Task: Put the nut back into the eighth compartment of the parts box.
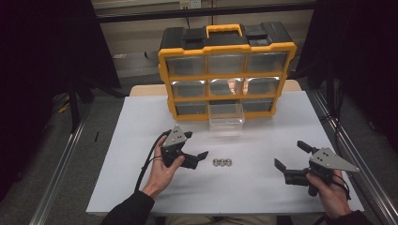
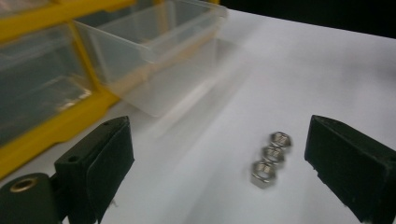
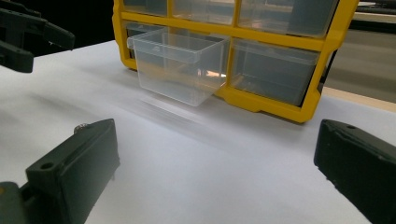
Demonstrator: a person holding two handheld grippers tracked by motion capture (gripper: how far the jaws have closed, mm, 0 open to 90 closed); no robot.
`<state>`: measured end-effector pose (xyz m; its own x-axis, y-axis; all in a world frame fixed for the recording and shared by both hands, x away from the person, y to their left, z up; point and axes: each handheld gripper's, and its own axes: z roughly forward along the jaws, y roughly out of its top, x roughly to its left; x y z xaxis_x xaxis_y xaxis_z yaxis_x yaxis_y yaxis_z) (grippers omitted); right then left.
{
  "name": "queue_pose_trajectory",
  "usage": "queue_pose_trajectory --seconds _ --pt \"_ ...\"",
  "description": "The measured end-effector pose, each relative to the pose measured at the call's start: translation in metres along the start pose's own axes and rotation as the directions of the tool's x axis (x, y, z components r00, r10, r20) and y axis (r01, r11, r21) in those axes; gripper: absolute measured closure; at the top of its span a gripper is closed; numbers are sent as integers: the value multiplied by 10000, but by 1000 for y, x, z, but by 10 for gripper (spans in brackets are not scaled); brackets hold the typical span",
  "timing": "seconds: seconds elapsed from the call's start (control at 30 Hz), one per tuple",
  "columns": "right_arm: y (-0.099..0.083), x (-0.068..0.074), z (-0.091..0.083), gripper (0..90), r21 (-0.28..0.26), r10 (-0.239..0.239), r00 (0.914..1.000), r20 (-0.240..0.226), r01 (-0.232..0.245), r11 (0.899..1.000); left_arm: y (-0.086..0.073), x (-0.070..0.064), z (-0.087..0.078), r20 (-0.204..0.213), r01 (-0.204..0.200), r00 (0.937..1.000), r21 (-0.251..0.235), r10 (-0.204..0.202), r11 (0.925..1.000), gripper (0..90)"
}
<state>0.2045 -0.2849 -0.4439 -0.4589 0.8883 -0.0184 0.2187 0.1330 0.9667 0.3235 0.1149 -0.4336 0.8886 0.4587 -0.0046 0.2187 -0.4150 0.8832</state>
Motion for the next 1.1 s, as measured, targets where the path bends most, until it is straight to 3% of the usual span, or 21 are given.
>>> queue_pose_trajectory --seconds 0.2,0.4,0.5,0.63,0.73,0.8,0.87,0.97,1.0,1.1 --pt "0 0 0 0 34 -30 10000 -60 31 10000 7 5 1 640 237 9976 559 -273 9982 46" --pt "0 0 0 0 45 -57 10000 -74 57 10000 8 3 10 1181 -153 9930 1165 15 9931 36" --pt "0 0 0 0 38 -32 10000 -60 32 10000 10 1 14 1206 -415 9924 1510 232 9877 41" --pt "0 0 0 0 48 -41 10000 -71 41 10000 14 -1 20 1185 -252 9929 1756 43 9841 40" --pt "0 0 0 0 32 -43 10000 -51 43 10000 16 -2 27 1085 -326 9941 2212 86 9747 53" --pt "0 0 0 0 60 -48 10000 -65 48 10000 16 -3 30 1300 -378 9915 2469 56 9683 66" --pt "0 0 0 0 61 -40 10000 -63 40 10000 16 -4 33 1453 -363 9894 2816 -52 9589 73" --pt "0 0 0 0 21 -50 10000 -75 50 10000 17 -3 35 1527 -563 9883 3399 39 9388 80" --pt "0 0 0 0 23 -70 9999 -88 70 10000 17 -4 36 1470 -461 9891 3443 -54 9377 80" --pt "0 1 0 0 13 -49 10000 -74 49 10000 19 -3 40 1519 -599 9884 3840 9 9214 80"
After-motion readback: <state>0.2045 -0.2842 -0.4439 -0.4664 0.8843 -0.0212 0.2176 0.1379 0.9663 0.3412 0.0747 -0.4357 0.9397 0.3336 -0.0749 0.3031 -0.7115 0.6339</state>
